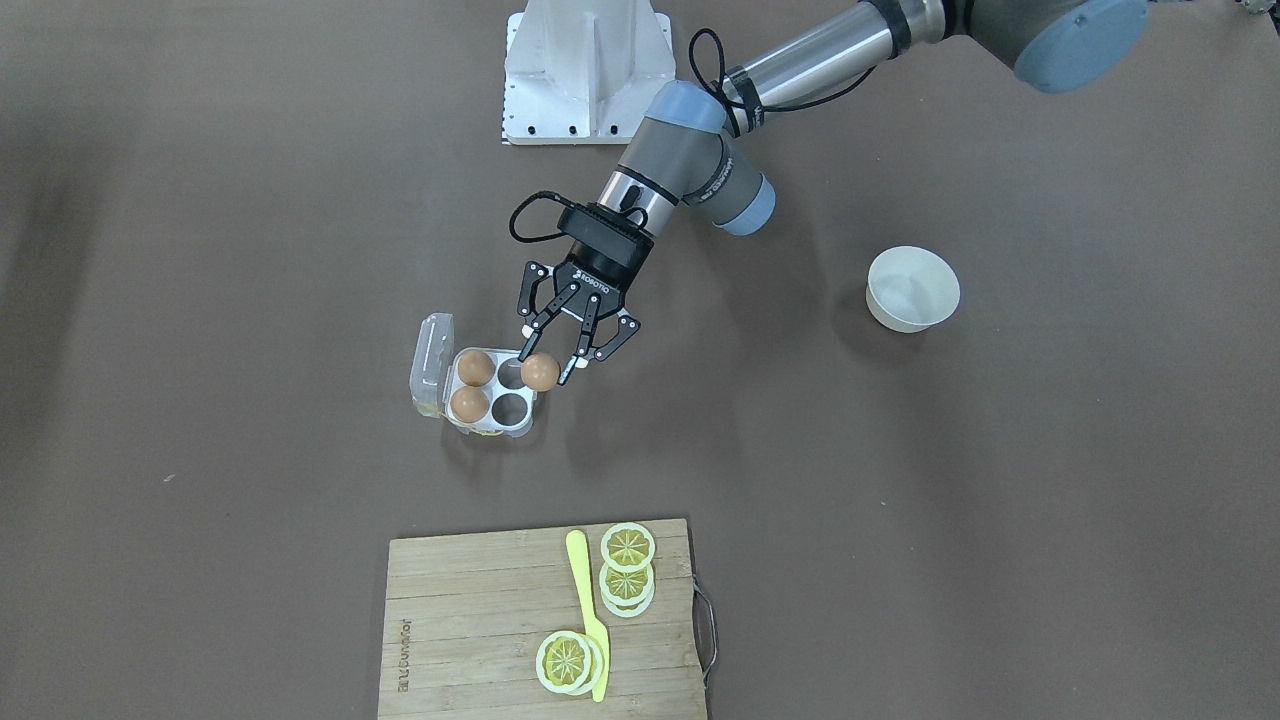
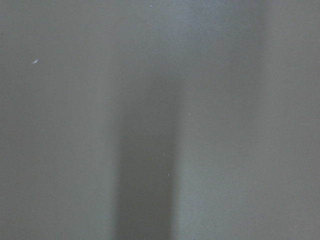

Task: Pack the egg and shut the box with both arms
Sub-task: 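Lift the egg with the left gripper and carry it to the egg box, then lower the egg into the empty cup and open the left gripper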

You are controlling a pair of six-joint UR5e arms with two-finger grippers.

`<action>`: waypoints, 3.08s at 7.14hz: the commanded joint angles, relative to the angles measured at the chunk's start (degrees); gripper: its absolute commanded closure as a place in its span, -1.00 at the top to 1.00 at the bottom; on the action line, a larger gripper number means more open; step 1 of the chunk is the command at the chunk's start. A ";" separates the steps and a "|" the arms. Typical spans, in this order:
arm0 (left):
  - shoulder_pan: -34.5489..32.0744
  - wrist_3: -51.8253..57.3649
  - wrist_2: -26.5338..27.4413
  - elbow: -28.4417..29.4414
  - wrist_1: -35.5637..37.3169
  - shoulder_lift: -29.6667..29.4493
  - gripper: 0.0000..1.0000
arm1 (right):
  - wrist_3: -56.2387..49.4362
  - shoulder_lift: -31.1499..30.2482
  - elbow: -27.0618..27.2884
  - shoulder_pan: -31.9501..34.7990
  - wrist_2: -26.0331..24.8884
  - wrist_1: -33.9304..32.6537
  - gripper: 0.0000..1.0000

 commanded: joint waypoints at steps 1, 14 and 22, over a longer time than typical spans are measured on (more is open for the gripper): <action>1.68 1.22 2.04 1.91 -1.03 -0.87 -1.00 | 0.00 -0.31 -0.02 0.01 0.05 -0.06 1.00; 3.70 6.41 3.09 6.22 -0.59 -4.48 -0.37 | 0.00 -0.40 0.06 0.01 -0.04 -0.15 1.00; 0.74 1.18 2.14 2.37 -0.33 -5.45 0.08 | -0.09 -0.40 0.07 0.01 -0.12 0.03 1.00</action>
